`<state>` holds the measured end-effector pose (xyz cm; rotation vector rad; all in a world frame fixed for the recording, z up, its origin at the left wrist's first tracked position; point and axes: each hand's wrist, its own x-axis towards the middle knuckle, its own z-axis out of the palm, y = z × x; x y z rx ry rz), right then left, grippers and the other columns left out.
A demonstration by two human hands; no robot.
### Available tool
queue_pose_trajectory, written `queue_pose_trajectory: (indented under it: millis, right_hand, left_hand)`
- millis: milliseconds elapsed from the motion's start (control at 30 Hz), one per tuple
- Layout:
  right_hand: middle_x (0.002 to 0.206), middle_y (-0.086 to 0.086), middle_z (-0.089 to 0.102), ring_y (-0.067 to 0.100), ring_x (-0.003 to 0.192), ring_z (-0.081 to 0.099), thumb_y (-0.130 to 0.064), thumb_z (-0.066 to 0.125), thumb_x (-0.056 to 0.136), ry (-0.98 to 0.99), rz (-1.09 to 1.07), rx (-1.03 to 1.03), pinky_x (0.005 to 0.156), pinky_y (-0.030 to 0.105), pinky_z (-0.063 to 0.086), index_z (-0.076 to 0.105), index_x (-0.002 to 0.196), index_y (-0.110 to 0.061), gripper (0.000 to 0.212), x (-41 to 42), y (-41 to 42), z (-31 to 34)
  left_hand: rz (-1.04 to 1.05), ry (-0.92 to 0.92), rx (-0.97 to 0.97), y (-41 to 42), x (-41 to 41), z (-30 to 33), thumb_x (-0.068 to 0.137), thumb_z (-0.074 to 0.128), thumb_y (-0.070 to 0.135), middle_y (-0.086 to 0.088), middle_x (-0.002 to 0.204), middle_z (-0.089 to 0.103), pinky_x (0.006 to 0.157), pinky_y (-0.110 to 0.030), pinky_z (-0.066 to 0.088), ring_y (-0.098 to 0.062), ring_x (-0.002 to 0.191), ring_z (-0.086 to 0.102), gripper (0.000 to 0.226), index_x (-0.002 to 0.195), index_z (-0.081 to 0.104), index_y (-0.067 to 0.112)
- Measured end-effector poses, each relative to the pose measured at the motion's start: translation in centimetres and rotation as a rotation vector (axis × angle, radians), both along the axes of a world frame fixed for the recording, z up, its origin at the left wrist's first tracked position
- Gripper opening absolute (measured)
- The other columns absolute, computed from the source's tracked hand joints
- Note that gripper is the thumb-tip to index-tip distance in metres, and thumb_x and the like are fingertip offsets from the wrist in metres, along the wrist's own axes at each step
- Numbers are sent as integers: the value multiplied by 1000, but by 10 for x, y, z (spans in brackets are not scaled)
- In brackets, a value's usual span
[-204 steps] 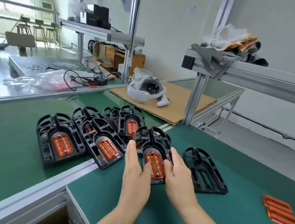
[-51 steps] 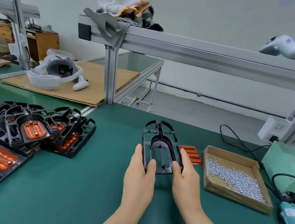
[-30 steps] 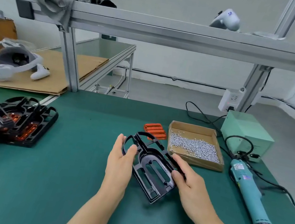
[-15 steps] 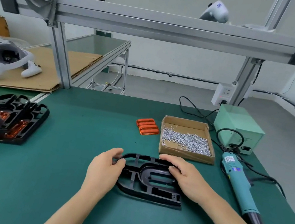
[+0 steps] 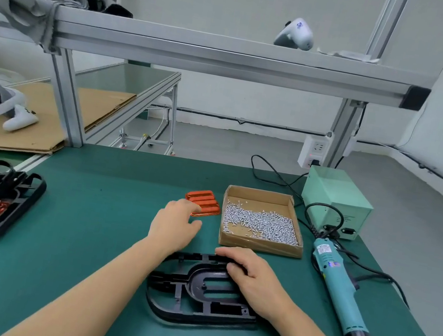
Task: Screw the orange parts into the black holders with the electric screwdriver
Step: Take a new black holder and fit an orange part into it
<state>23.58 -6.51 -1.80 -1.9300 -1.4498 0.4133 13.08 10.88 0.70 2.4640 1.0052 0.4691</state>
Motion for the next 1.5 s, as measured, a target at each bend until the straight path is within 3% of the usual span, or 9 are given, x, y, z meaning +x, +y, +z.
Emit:
queue_pose_trajectory:
  millis: [100,200,367,633,733,1133,1200,1333,1500]
  right_hand:
    - [114,-25,52,1,120,45,-11,50,97,-1,-12,2,98,4,25,62,127,-25,35,0,2,2]
    - [120,-18,56,2,121,44,-12,50,97,16,-17,-7,104,12,27,62,127,-26,36,0,2,4]
    - [121,-16,57,4,122,45,-13,50,97,19,-12,2,108,21,28,62,127,-27,35,2,1,5]
    - [114,-24,53,0,119,44,-14,50,97,27,-15,16,107,18,27,62,127,-28,35,2,0,1]
    - [122,-16,57,4,122,43,-16,50,97,23,-31,-2,108,22,27,61,127,-32,36,3,0,-1]
    - [125,-9,59,9,123,45,-16,51,97,34,-52,-10,111,30,29,61,127,-33,36,2,2,-3]
    - [125,-10,59,8,123,45,-16,51,96,39,-53,-10,110,28,29,61,126,-33,36,2,1,-3]
    - [125,-12,57,6,122,43,-18,50,97,43,-63,-21,109,25,27,60,126,-36,35,2,0,-3]
    - [125,-11,56,7,123,44,-16,52,96,64,-67,-21,111,29,29,62,125,-34,36,1,0,-2]
  left_hand:
    - [-69,119,114,11,23,-1,92,52,26,2,146,41,105,-38,34,-21,132,38,46,138,45,22]
    - [-79,255,158,16,38,-6,94,49,29,2,156,25,112,-42,24,-24,141,23,57,146,29,24]
    - [-70,300,235,14,48,-15,96,48,28,3,153,30,111,-42,22,-23,139,26,53,146,31,26]
    - [-16,165,209,15,46,-14,91,51,16,-1,130,54,95,-34,35,-24,118,45,39,129,53,24]
    - [0,115,140,13,42,-13,89,53,15,-2,122,60,90,-33,35,-24,113,46,34,122,54,21]
    - [42,-159,-129,7,13,3,89,55,11,-5,109,56,90,-37,45,-27,99,55,38,124,53,24]
    - [28,-226,-181,6,8,6,88,57,11,-5,114,58,85,-33,47,-24,99,57,37,123,54,24]
    - [20,-391,-285,-2,-4,8,85,62,9,10,106,63,66,-10,36,1,93,56,35,115,57,25]
    - [22,-543,-420,-15,-22,9,83,65,5,14,102,65,78,-18,40,-3,99,58,33,109,61,25]
